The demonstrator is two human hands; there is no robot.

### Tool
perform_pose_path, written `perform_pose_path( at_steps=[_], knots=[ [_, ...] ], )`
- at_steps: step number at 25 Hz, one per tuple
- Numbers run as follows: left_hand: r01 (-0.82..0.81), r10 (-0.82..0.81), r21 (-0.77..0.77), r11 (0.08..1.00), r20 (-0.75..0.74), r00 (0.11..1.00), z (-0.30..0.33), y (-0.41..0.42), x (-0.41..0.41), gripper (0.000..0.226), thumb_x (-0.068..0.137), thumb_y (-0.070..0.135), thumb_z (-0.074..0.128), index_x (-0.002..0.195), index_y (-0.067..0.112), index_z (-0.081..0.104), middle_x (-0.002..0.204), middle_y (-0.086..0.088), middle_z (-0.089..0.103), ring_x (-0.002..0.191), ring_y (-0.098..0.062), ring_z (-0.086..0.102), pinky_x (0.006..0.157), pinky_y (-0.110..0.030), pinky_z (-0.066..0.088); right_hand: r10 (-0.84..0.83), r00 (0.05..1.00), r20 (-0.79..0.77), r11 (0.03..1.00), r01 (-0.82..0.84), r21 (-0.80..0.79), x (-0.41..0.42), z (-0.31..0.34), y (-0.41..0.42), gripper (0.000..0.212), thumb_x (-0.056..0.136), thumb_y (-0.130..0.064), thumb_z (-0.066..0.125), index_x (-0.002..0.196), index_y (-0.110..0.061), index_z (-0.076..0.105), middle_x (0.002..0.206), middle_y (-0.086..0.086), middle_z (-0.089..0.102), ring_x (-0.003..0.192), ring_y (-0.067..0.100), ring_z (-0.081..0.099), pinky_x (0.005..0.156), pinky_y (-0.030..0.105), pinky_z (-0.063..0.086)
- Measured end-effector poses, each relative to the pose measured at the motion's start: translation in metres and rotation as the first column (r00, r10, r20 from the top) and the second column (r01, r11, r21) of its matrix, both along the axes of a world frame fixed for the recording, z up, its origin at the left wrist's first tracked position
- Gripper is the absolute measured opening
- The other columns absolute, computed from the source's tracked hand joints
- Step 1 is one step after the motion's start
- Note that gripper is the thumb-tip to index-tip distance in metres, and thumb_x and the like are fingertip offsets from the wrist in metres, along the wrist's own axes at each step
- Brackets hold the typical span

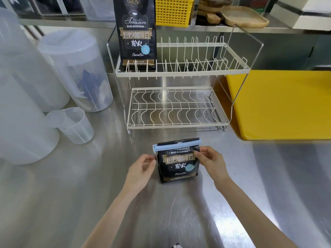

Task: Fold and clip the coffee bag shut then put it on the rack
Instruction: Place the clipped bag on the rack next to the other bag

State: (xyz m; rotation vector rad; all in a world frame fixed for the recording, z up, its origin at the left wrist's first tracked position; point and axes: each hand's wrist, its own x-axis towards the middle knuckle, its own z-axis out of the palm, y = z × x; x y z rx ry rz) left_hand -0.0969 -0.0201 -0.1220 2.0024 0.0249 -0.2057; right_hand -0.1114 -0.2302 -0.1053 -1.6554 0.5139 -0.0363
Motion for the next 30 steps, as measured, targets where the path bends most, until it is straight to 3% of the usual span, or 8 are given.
perform_pose_path(
  at_steps=[4,8,10,15,19,21,24,30],
  knots=[
    [0.05,-0.051,0.017,0.999,0.035,0.998,-0.003,-0.016,-0.007,0.012,0.08,0.019,0.063,0.086,0.024,0.054,0.096,0.002,0.063,0.081,0.006,0.055,0.066,0.005,0.037,0.022,1.0,0.006,0.997,-0.021,-0.076,-0.006,-0.008,0.01,0.007,0.082,-0.013,0.059,0.087,-0.017,0.057,0.095,0.009,0.061,0.091,0.02,0.056,0.079,0.031,0.051],
    [-0.029,0.029,0.001,1.0,0.085,0.996,0.004,-0.019,-0.005,0.021,0.08,0.014,0.062,0.067,0.022,0.048,0.082,0.0,0.065,0.067,0.005,0.059,0.059,0.001,0.038,-0.001,1.0,0.02,1.0,0.002,-0.03,-0.007,-0.005,0.006,0.008,0.08,-0.012,0.063,0.088,-0.011,0.063,0.09,0.007,0.064,0.081,0.015,0.061,0.06,0.009,0.052],
    [-0.022,0.022,-0.004,1.0,0.091,0.996,0.01,-0.016,-0.003,0.028,0.081,0.014,0.062,0.062,0.025,0.043,0.075,0.006,0.063,0.063,0.01,0.06,0.058,-0.002,0.04,0.021,0.999,0.032,1.0,-0.021,0.009,-0.006,-0.005,0.004,0.008,0.078,-0.012,0.064,0.085,-0.009,0.067,0.085,0.005,0.067,0.076,0.009,0.062,0.06,0.009,0.052],
    [-0.073,0.068,0.058,0.996,0.092,0.993,0.002,-0.006,0.006,0.028,0.081,0.02,0.061,0.062,0.028,0.042,0.075,-0.001,0.069,0.073,-0.028,0.065,0.066,-0.027,0.042,0.042,0.999,-0.003,0.998,-0.042,0.05,-0.001,-0.011,0.018,0.011,0.077,-0.01,0.066,0.087,-0.008,0.07,0.083,0.006,0.069,0.063,0.0,0.063,0.057,0.003,0.048],
    [-0.08,0.08,-0.042,0.996,0.002,0.997,-0.004,0.0,0.009,0.02,0.08,0.018,0.063,0.065,0.028,0.053,0.063,0.031,0.067,0.068,0.011,0.063,0.078,-0.029,0.051,0.07,0.997,-0.015,0.996,-0.07,-0.054,0.0,-0.008,0.016,0.013,0.078,-0.014,0.065,0.088,-0.007,0.069,0.081,0.005,0.068,0.065,-0.002,0.06,0.056,0.0,0.043],
    [-0.076,0.077,-0.038,0.996,0.009,0.997,-0.001,0.0,0.01,0.021,0.08,0.016,0.063,0.065,0.03,0.055,0.062,0.034,0.066,0.068,0.02,0.059,0.078,-0.015,0.049,0.083,0.996,-0.014,0.993,-0.084,-0.088,-0.002,-0.007,0.012,0.014,0.078,-0.015,0.065,0.09,-0.008,0.071,0.084,0.003,0.069,0.067,-0.005,0.06,0.058,0.0,0.044],
    [-0.055,0.054,0.017,0.998,0.071,0.996,0.01,-0.001,0.01,0.027,0.081,0.017,0.062,0.063,0.035,0.052,0.069,0.025,0.064,0.066,0.023,0.055,0.064,0.003,0.038,0.082,0.997,0.009,0.993,-0.08,-0.091,0.0,0.001,0.01,0.018,0.078,-0.013,0.065,0.094,-0.008,0.071,0.088,0.001,0.069,0.064,-0.006,0.061,0.063,0.003,0.046],
    [-0.028,0.023,0.025,0.999,0.167,0.986,0.034,0.003,0.018,0.024,0.08,0.019,0.063,0.065,0.035,0.053,0.076,0.02,0.064,0.067,0.019,0.057,0.063,0.003,0.037,0.129,0.987,0.095,0.986,-0.118,-0.116,0.008,0.033,0.009,0.018,0.08,-0.014,0.062,0.095,-0.008,0.07,0.084,-0.007,0.066,0.063,-0.008,0.062,0.071,0.017,0.051]
  ],
)
